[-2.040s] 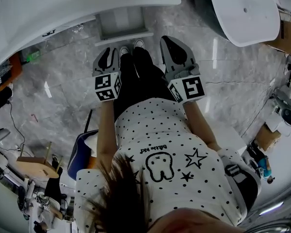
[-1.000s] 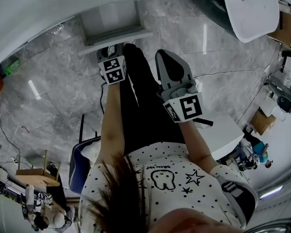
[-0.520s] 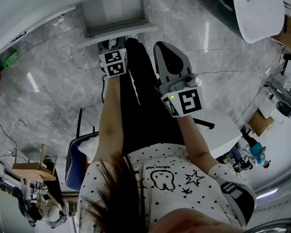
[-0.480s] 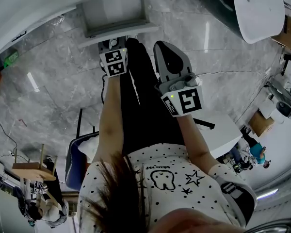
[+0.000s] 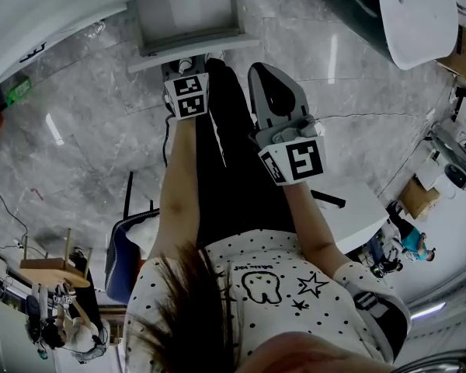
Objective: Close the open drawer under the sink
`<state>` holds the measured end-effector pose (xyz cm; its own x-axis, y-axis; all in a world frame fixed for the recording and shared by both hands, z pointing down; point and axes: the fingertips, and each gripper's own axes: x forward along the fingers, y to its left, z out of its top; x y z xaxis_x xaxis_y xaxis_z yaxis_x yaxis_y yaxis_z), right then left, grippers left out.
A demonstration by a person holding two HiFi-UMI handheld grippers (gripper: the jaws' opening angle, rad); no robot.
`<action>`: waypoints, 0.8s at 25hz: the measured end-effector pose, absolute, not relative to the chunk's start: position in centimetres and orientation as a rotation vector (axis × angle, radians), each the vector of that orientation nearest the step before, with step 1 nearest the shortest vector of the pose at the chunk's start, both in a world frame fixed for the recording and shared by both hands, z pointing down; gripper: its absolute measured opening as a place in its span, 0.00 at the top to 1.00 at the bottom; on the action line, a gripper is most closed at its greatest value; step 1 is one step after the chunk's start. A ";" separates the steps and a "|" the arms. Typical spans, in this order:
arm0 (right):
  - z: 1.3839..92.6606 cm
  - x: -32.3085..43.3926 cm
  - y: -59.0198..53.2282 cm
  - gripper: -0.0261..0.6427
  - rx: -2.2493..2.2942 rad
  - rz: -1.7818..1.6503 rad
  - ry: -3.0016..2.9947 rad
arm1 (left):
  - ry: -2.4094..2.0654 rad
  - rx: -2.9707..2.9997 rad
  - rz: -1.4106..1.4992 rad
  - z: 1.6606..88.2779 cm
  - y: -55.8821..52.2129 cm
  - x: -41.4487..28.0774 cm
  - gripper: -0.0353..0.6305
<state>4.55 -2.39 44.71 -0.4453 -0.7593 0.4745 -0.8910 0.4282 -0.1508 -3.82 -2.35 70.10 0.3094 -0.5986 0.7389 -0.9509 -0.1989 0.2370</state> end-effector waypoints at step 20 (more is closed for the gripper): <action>45.0 5.0 -3.1 0.94 1.417 0.583 -2.355 | -1.385 1.870 0.664 70.0 -2.9 -3.9 0.75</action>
<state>5.02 -3.11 45.03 -0.4508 -0.7548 0.4766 -0.8899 0.4215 -0.1743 -3.90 -2.87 70.00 0.2948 -0.5933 0.7490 -0.9555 -0.1774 0.2355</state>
